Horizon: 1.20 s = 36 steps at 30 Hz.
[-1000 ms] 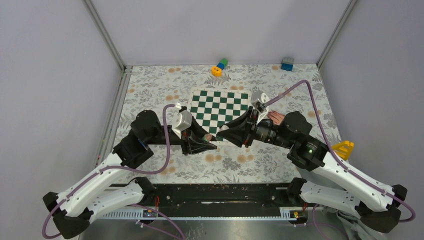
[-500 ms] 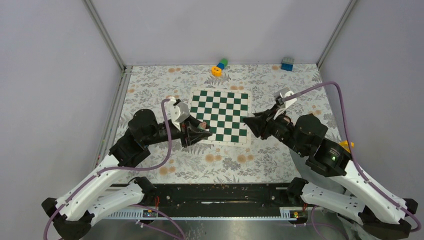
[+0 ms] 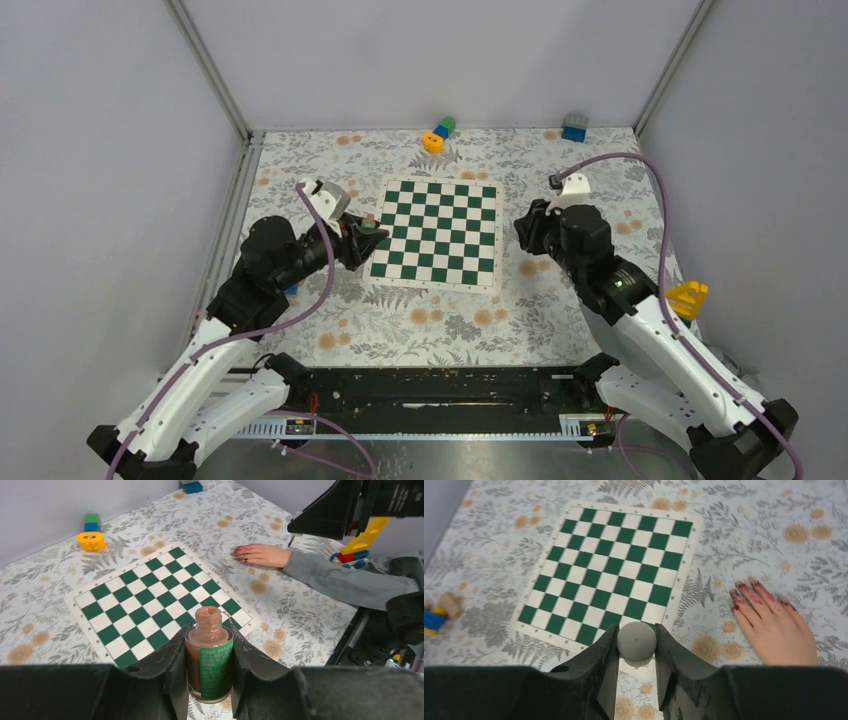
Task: Paint the nails
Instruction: Paint the nail polish on the nail.
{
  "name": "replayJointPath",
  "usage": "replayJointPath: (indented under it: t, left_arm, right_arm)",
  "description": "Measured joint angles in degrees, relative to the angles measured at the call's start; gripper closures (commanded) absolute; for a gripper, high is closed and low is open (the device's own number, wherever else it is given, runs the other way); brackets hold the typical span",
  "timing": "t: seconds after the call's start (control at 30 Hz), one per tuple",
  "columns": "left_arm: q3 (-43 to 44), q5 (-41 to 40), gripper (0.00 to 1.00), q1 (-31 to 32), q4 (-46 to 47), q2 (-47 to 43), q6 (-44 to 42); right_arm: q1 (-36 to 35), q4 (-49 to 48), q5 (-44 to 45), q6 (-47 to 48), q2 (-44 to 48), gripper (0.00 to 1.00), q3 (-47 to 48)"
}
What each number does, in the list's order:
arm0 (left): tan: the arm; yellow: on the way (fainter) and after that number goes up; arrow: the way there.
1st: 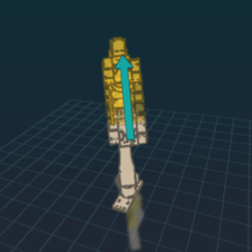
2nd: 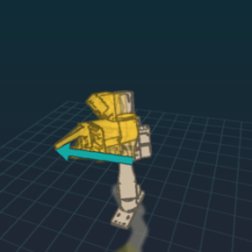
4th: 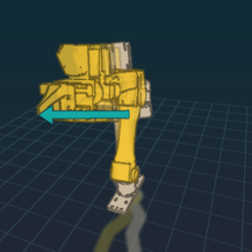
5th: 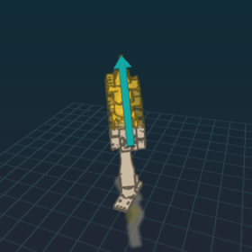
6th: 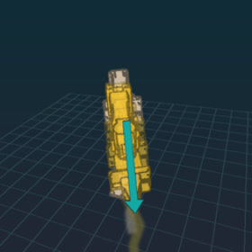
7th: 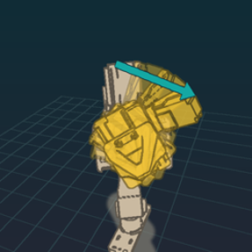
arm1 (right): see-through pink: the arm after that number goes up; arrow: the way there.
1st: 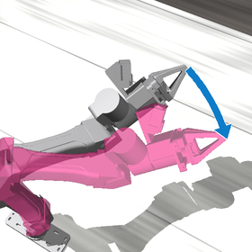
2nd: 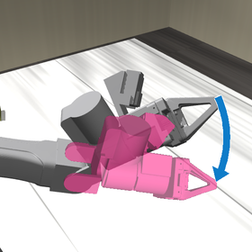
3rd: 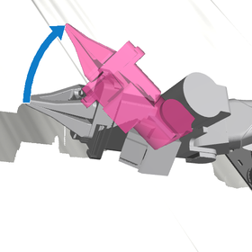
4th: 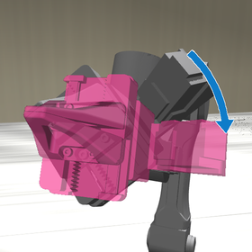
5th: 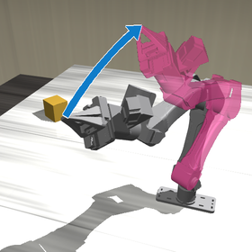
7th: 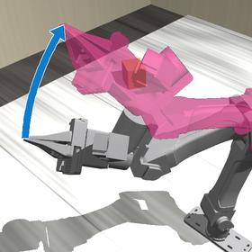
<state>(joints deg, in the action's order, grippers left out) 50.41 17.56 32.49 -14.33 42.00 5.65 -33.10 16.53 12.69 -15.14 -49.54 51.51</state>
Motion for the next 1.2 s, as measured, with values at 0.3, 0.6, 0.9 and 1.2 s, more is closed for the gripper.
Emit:
replayJointPath:
  t: [0.3,0.6,0.9,1.2]
  left_arm:
    - [-0.4,-4.3,1.0,-1.6,-1.7,0.5,0.0]
    - [-0.4,-3.2,1.0,-8.5,-1.1,4.3,1.6]
    - [-0.9,-1.0,1.0,-11.7,-0.3,7.4,3.2]
    - [-1.0,0.3,1.0,-12.7,1.0,7.4,3.7]
  right_arm:
    - [7.9,-16.8,0.0,-1.9,-7.6,1.0,-11.9]
    - [15.0,-33.7,0.0,-3.5,-23.0,1.0,-13.2]
    - [18.1,-40.2,1.2,-5.6,-34.8,1.0,-11.6]
    - [18.2,-43.1,4.8,-6.4,-38.0,1.0,-11.5]
